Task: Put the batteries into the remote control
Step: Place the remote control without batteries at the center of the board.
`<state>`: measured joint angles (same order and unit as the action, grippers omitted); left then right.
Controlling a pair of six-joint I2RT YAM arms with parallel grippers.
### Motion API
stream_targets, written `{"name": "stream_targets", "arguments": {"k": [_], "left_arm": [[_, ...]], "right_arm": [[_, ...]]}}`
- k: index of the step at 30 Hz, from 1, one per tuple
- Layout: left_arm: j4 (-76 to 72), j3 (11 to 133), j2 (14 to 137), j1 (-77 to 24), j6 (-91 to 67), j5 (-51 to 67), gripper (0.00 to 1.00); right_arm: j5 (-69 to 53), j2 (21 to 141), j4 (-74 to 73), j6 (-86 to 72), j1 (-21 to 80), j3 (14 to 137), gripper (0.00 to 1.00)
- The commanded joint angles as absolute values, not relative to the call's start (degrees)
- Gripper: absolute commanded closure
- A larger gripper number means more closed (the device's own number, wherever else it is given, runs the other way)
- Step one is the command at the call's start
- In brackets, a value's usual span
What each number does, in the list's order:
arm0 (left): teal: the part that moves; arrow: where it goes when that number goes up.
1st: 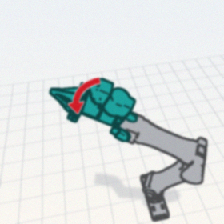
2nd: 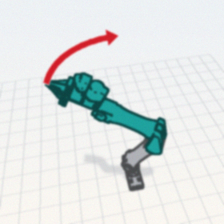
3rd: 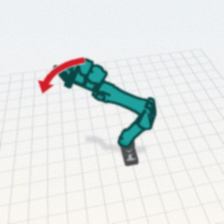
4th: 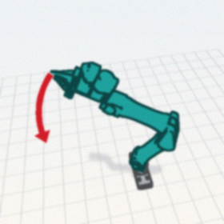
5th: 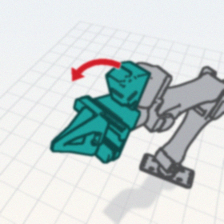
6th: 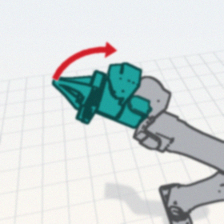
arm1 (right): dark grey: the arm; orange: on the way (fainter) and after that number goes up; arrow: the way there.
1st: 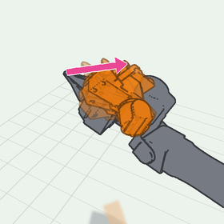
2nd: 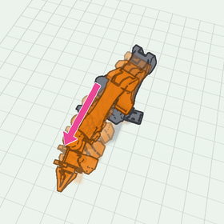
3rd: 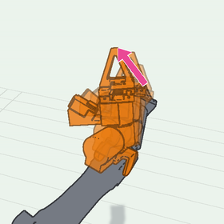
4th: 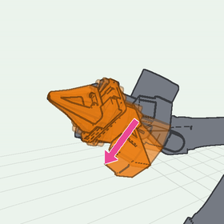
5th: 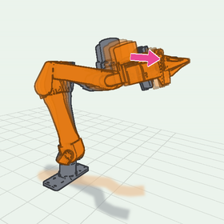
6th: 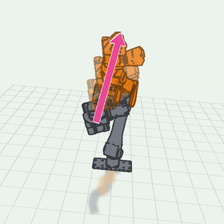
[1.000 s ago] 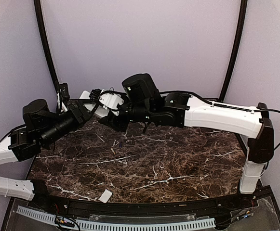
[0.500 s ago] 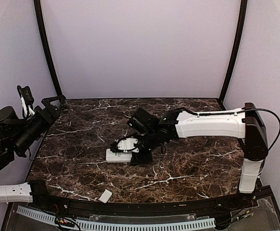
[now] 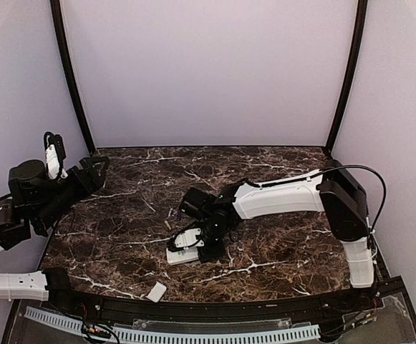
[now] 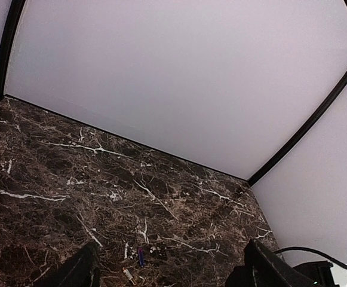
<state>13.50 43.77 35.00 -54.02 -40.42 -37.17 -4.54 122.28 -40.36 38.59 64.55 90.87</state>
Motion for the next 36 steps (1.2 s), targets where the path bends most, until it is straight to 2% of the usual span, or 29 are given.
{"name": "stream_targets", "arguments": {"k": [1, 4, 8, 13, 19, 25, 30, 33, 36], "left_arm": [[15.13, 43.01, 35.29, -54.1, -38.19, -38.91, 0.18], [15.23, 42.71, 35.94, -54.09, -37.19, -39.25, 0.18], [15.63, 42.62, 37.89, -54.14, -36.2, -39.64, 0.17], [15.81, 42.82, 40.5, -53.82, -34.93, -40.07, 0.16], [17.61, 44.04, 43.51, -52.17, -33.8, -36.68, 0.06], [18.54, 43.57, 46.65, -49.03, -34.02, -30.75, 0.01], [19.72, 42.39, 49.61, -43.59, -35.65, -24.36, 0.01], [16.33, 38.97, 52.1, -39.56, -35.59, -20.57, 0.01], [12.59, 36.46, 56.13, -34.36, -37.69, -14.74, 0.01]], "right_arm": [[-3.03, 123.32, -40.83, 39.84, 65.36, 92.11, 0.67], [-2.21, 124.16, -41.15, 40.37, 65.43, 92.39, 0.52], [-0.33, 125.01, -41.49, 40.9, 65.56, 93.11, 0.42], [2.62, 125.65, -41.92, 41.05, 65.62, 94.18, 0.38], [3.94, 124.22, -40.06, 42.09, 65.87, 93.42, 0.31], [3.56, 121.2, -39.83, 42.93, 66.87, 93.78, 0.3], [-5.52, 114.57, -39.43, 37.29, 66.78, 96.15, 0.3], [-3.93, 113.01, -33.91, 24.67, 65.29, 98.66, 0.35], [0.46, 113.82, -30.11, 4.24, 62.68, 102.14, 0.41]]}}
